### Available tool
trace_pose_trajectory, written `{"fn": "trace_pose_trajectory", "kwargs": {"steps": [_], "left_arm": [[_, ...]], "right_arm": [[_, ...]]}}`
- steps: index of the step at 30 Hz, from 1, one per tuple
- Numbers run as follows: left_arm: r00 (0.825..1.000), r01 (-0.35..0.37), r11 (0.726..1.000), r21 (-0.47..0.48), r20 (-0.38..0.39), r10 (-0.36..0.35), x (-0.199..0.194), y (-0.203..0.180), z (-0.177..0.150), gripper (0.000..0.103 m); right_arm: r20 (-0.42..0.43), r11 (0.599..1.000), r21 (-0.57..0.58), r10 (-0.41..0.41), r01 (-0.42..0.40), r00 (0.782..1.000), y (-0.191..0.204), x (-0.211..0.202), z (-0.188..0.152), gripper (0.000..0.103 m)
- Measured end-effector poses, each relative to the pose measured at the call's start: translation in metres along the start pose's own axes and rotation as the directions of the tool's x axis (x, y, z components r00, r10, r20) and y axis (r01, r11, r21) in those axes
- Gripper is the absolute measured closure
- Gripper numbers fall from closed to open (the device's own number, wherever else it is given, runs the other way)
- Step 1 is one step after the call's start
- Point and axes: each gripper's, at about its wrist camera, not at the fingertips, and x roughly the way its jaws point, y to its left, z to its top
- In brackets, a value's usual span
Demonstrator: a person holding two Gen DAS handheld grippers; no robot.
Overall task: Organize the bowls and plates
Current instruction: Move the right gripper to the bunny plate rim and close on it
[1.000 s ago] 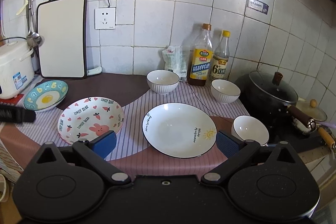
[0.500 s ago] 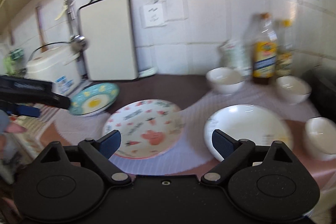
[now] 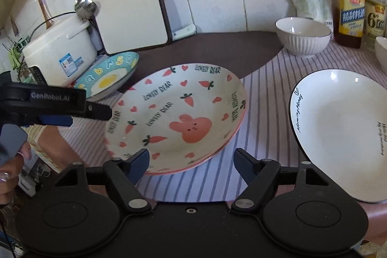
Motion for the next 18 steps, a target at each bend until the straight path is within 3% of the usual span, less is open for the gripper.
{"fn": "trace_pose_trajectory", "kwargs": {"steps": [2,4,6,9,11,14,15,18], "left_arm": [[0.999,-0.001,1.000,0.005,-0.034,0.001,0.010,0.001,0.006,0.044],[0.998,0.014,1.000,-0.017,-0.064,-0.015,0.019,0.005,0.009,0.051],[0.996,0.030,0.998,-0.052,-0.084,-0.034,0.026,0.010,0.011,0.067],[0.994,0.039,0.997,-0.070,-0.097,-0.046,0.030,0.012,0.012,0.076],[0.992,0.055,0.997,-0.053,-0.107,-0.060,0.034,0.012,0.011,0.080],[0.985,0.106,0.988,-0.113,-0.127,-0.120,0.039,0.018,0.011,0.090],[0.985,0.106,0.989,-0.104,-0.124,-0.119,0.039,0.016,0.011,0.089],[0.995,0.062,0.998,0.031,-0.086,-0.060,0.040,-0.001,0.005,0.085]], "right_arm": [[-0.011,0.999,0.042,-0.004,0.005,1.000,-0.008,0.008,0.003,0.039],[-0.033,0.995,0.099,-0.004,0.007,0.999,-0.016,0.015,0.007,0.043],[-0.058,0.995,0.091,-0.047,0.052,0.997,-0.017,0.021,0.009,0.052],[-0.036,0.998,0.052,-0.042,0.043,0.998,-0.016,0.023,0.007,0.072],[-0.028,0.997,0.076,-0.026,0.028,0.999,-0.017,0.023,0.006,0.074],[-0.005,0.993,0.115,-0.002,0.002,1.000,-0.024,0.025,0.003,0.078],[-0.006,0.989,0.149,0.017,-0.016,1.000,-0.029,0.027,0.003,0.078],[-0.026,0.977,0.208,0.047,-0.041,0.999,-0.037,0.030,0.009,0.081]]}}
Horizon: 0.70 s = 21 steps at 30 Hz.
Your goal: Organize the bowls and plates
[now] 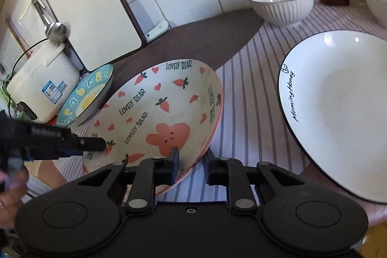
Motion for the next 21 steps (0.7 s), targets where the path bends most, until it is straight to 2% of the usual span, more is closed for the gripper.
{"fn": "trace_pose_trajectory", "kwargs": {"steps": [2,6,9,11,14,15,18,21], "left_arm": [[1.000,-0.012,1.000,0.019,0.008,0.012,0.001,-0.003,-0.001,0.085],[0.999,0.029,0.999,-0.044,-0.017,-0.030,0.004,0.007,0.003,0.085],[0.999,0.029,0.998,-0.063,-0.037,-0.031,0.006,0.008,0.005,0.084],[0.999,0.011,1.000,-0.027,-0.035,-0.012,0.007,0.003,0.004,0.083],[0.998,-0.064,0.992,0.109,0.004,0.064,0.005,-0.014,-0.007,0.081],[0.997,-0.071,0.990,0.125,0.010,0.071,0.005,-0.016,-0.007,0.081],[0.998,-0.058,0.993,0.103,0.019,0.056,0.002,-0.012,-0.005,0.081],[0.997,-0.076,0.990,0.116,0.042,0.072,-0.001,-0.016,0.000,0.080]], "right_arm": [[-0.004,1.000,-0.007,0.008,-0.008,1.000,-0.001,0.001,0.002,0.081],[0.004,1.000,-0.016,0.026,-0.026,1.000,-0.002,0.002,0.001,0.080],[0.004,0.998,-0.051,0.023,-0.023,1.000,0.001,0.000,0.002,0.079],[0.001,0.996,-0.089,0.025,-0.025,1.000,0.004,-0.001,0.002,0.079],[-0.009,0.996,-0.082,0.041,-0.042,0.999,0.001,-0.001,0.004,0.079],[-0.010,0.996,-0.085,0.041,-0.042,0.999,0.001,-0.001,0.004,0.079],[0.000,0.994,-0.094,0.053,-0.053,0.999,-0.001,-0.003,0.004,0.079],[0.029,0.992,-0.110,0.062,-0.058,0.998,0.000,-0.007,0.006,0.078]]}}
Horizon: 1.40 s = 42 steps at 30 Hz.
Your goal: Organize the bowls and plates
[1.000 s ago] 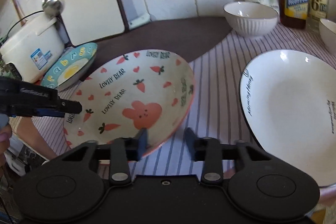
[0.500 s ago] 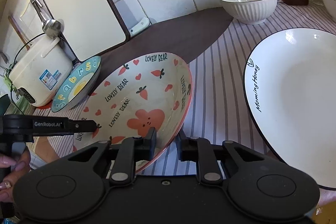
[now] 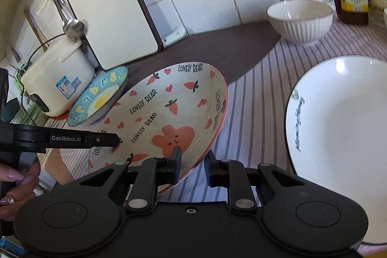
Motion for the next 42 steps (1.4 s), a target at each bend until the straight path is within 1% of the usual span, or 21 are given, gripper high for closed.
{"fn": "trace_pose_trajectory", "kwargs": {"steps": [3,6,10,13,17,19,23,28,32,34,36,37,40,42], "left_arm": [[1.000,0.009,1.000,0.004,0.010,-0.009,-0.001,0.000,0.014,0.080],[0.999,0.034,0.999,-0.023,0.007,-0.034,0.002,0.002,0.031,0.079],[0.999,0.017,1.000,0.020,0.041,-0.018,0.007,-0.006,0.052,0.079],[0.999,0.021,1.000,0.018,0.044,-0.022,0.018,-0.007,0.067,0.079],[0.999,0.030,0.999,0.021,0.034,-0.030,0.038,-0.007,0.083,0.079],[1.000,0.025,0.999,0.023,0.018,-0.025,0.049,-0.008,0.089,0.078],[1.000,0.023,1.000,0.018,0.009,-0.023,0.063,-0.006,0.100,0.078],[1.000,0.019,0.999,0.028,0.005,-0.019,0.076,-0.006,0.112,0.078],[1.000,0.022,1.000,0.004,-0.001,-0.022,0.084,-0.004,0.115,0.078],[1.000,0.012,1.000,0.021,-0.006,-0.012,0.091,-0.007,0.115,0.078],[1.000,-0.021,0.999,0.042,-0.002,0.021,0.094,-0.012,0.116,0.076],[0.999,-0.035,0.998,0.056,0.003,0.035,0.094,-0.015,0.116,0.075],[0.998,-0.070,0.996,0.059,0.006,0.070,0.093,-0.020,0.117,0.075],[0.994,-0.110,0.991,0.082,0.015,0.110,0.090,-0.027,0.114,0.077]], "right_arm": [[0.019,1.000,-0.020,-0.001,0.001,1.000,0.001,0.000,0.007,0.078],[0.048,1.000,-0.017,0.006,-0.005,0.999,-0.001,-0.002,0.020,0.078],[0.051,1.000,-0.017,-0.010,0.011,0.999,-0.003,0.004,0.045,0.078],[0.058,1.000,-0.005,-0.021,0.021,0.998,-0.006,0.011,0.056,0.078],[0.045,0.999,0.011,-0.043,0.043,0.998,-0.012,0.025,0.071,0.078],[0.035,0.998,0.028,-0.053,0.052,0.998,-0.015,0.031,0.077,0.078],[0.011,0.997,0.038,-0.066,0.066,0.998,-0.018,0.045,0.086,0.077],[-0.018,0.996,0.051,-0.075,0.076,0.997,-0.022,0.062,0.099,0.077],[-0.033,0.995,0.052,-0.087,0.089,0.996,-0.025,0.071,0.109,0.078],[-0.063,0.995,0.041,-0.086,0.089,0.994,-0.028,0.077,0.114,0.078],[-0.103,0.994,0.042,-0.094,0.099,0.990,-0.030,0.083,0.115,0.078],[-0.107,0.994,0.048,-0.093,0.098,0.990,-0.030,0.083,0.114,0.078],[-0.128,0.992,0.057,-0.106,0.114,0.986,-0.026,0.085,0.110,0.074],[-0.153,0.990,0.045,-0.125,0.134,0.980,-0.025,0.087,0.111,0.072]]}}
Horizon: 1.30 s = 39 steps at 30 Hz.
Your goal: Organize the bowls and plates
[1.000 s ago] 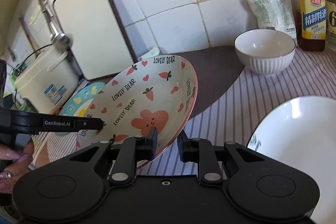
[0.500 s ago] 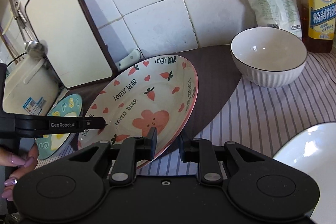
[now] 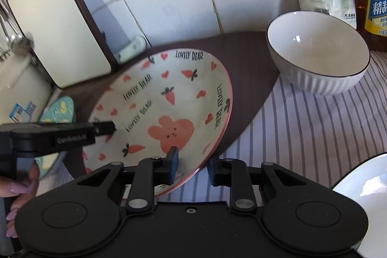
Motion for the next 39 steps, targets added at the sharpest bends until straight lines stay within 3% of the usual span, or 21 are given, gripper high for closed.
{"fn": "trace_pose_trajectory", "kwargs": {"steps": [3,5,7,10,14,18,23,29,35,39], "left_arm": [[1.000,0.003,1.000,-0.020,-0.015,-0.003,-0.009,0.003,-0.002,0.075],[1.000,-0.002,1.000,-0.032,-0.021,0.001,-0.017,0.006,-0.001,0.076],[1.000,0.011,0.999,-0.032,0.003,-0.011,-0.033,0.005,-0.001,0.074],[0.999,0.036,0.999,-0.025,0.010,-0.036,-0.057,-0.004,0.000,0.068],[0.994,0.106,0.994,-0.029,-0.010,-0.106,-0.084,-0.018,0.004,0.061],[0.985,0.170,0.985,-0.038,-0.015,-0.171,-0.112,-0.029,0.008,0.047],[0.974,0.225,0.974,-0.020,-0.004,-0.225,-0.142,-0.042,0.008,0.032],[0.956,0.294,0.955,0.028,-0.013,-0.294,-0.161,-0.062,-0.003,0.019],[0.935,0.356,0.934,-0.030,0.015,-0.355,-0.171,-0.076,-0.016,0.019],[0.920,0.391,0.920,-0.027,0.005,-0.391,-0.166,-0.089,-0.022,0.019]], "right_arm": [[0.033,0.999,-0.023,-0.023,0.023,0.999,-0.002,-0.016,0.002,0.063],[0.073,1.000,-0.027,-0.012,0.014,0.997,-0.005,-0.034,0.003,0.050],[0.092,0.999,-0.033,0.013,-0.010,0.996,-0.010,-0.052,0.002,0.049],[0.115,0.999,-0.041,0.023,-0.019,0.993,-0.018,-0.074,0.001,0.048],[0.142,0.999,-0.030,0.035,-0.031,0.989,-0.024,-0.103,-0.001,0.030],[0.187,0.999,0.001,0.037,-0.038,0.982,-0.032,-0.135,-0.003,0.027],[0.243,1.000,-0.010,0.001,0.002,0.970,-0.038,-0.174,-0.016,0.014],[0.257,0.999,-0.019,-0.028,0.034,0.966,-0.052,-0.202,-0.047,0.009],[0.289,0.984,-0.036,-0.158,0.175,0.944,-0.059,-0.219,-0.085,0.009],[0.285,0.984,0.009,-0.173,0.178,0.943,-0.071,-0.218,-0.104,0.009]]}}
